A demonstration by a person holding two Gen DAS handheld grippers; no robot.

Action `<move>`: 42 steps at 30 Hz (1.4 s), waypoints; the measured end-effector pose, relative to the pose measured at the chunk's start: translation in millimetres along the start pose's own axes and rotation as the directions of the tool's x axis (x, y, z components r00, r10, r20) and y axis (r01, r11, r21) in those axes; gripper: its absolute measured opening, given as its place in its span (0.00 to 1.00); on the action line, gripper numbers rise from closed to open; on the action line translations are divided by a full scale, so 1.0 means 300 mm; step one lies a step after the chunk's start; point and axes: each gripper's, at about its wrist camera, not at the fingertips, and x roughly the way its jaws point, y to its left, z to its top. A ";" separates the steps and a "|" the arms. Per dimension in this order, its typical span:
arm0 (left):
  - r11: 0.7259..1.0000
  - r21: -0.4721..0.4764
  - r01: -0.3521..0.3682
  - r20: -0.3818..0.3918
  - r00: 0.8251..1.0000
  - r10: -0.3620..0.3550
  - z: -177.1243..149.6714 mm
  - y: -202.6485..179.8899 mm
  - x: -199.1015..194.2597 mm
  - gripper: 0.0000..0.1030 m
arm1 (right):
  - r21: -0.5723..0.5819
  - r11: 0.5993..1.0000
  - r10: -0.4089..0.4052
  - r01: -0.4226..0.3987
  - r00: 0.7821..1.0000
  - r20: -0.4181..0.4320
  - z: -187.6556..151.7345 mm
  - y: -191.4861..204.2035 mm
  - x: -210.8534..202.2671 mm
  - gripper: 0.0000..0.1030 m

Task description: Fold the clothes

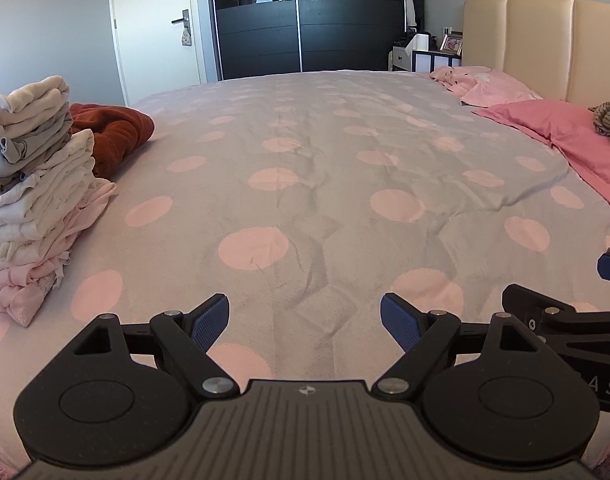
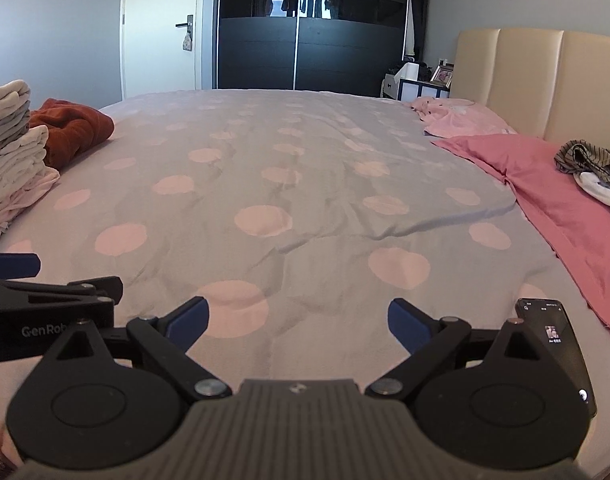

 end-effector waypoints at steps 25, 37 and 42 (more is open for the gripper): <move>1.000 0.007 -0.026 0.025 0.999 0.026 0.008 -0.005 -0.042 0.81 | -0.009 1.000 0.001 -0.001 0.999 0.049 0.006 0.013 -0.046 0.95; 1.000 0.001 -0.018 0.021 1.000 0.018 0.017 0.007 -0.044 0.81 | 0.002 1.000 0.006 -0.007 0.999 0.050 0.012 0.013 -0.052 0.95; 1.000 -0.004 -0.019 0.024 1.000 0.019 0.013 0.010 -0.050 0.81 | 0.007 1.000 0.009 -0.009 0.999 0.051 0.014 0.013 -0.054 0.95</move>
